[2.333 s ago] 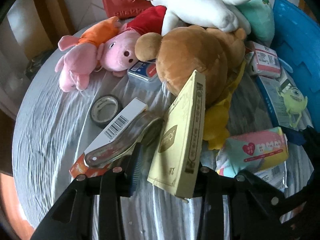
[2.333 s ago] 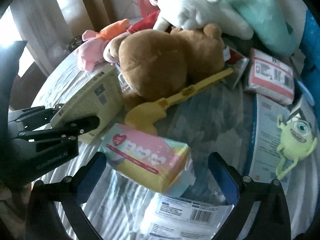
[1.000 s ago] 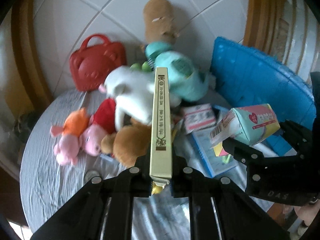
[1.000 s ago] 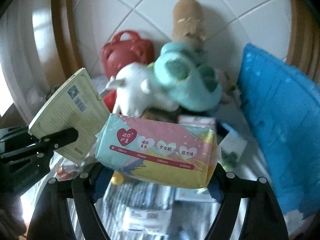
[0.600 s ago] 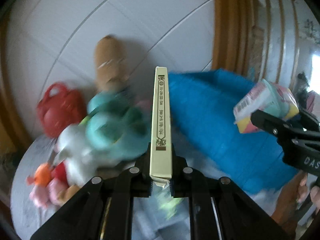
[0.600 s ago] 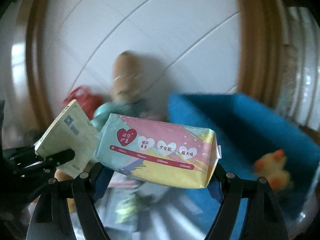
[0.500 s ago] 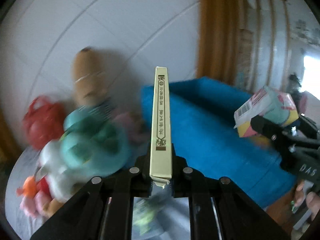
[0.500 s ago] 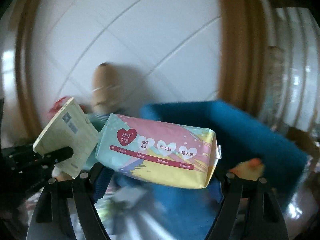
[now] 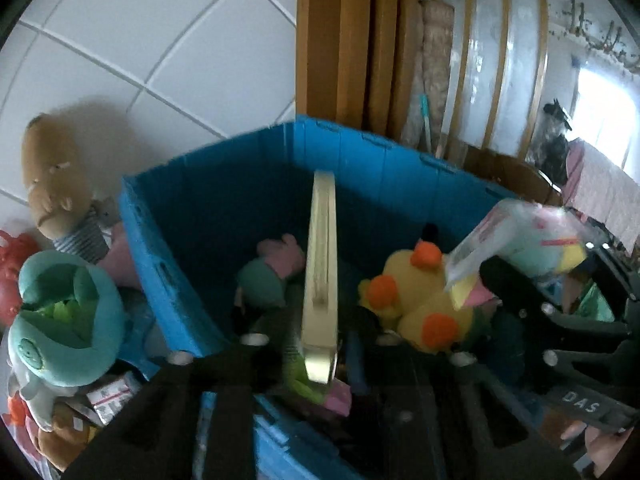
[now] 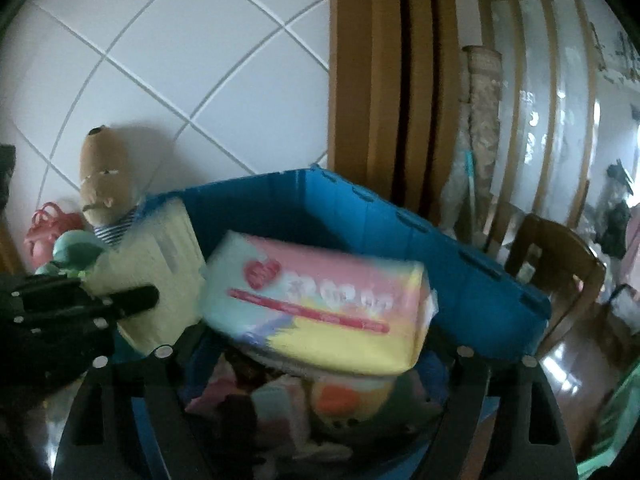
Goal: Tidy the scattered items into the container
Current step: 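Carry both held items over the blue crate and open both tools, then move both tools back over the table toward the white box and clip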
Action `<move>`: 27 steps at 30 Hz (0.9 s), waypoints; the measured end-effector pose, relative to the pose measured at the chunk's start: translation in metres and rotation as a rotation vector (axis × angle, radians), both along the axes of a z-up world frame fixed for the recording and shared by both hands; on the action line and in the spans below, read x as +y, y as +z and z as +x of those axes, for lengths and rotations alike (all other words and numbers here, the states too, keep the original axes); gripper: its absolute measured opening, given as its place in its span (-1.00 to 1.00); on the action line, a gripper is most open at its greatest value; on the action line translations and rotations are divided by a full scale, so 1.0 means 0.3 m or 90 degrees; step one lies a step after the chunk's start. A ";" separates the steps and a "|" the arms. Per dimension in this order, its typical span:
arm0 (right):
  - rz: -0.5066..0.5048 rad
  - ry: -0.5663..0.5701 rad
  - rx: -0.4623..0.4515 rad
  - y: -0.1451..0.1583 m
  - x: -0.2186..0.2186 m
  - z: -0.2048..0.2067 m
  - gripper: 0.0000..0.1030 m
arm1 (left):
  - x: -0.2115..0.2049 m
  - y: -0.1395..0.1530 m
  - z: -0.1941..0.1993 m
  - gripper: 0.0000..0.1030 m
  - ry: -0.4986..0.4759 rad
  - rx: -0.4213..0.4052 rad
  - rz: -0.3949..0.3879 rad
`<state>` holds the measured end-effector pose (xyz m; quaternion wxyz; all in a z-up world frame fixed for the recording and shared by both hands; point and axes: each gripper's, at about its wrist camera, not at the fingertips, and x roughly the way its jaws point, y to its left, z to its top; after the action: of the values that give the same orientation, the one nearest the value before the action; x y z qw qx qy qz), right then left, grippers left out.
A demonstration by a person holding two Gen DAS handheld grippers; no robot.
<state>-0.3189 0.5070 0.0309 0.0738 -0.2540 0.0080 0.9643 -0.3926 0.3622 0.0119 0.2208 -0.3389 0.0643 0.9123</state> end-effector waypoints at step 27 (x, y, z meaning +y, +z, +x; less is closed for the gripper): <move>0.221 -0.070 0.083 0.069 -0.621 0.097 0.99 | -1.185 -0.246 0.398 0.56 0.354 -0.028 -0.027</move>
<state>-0.2897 0.3206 0.0516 0.1686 -0.1735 -0.1397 0.9602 -0.2733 0.0068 -0.0618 -0.0435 -0.3680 -0.0172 0.9287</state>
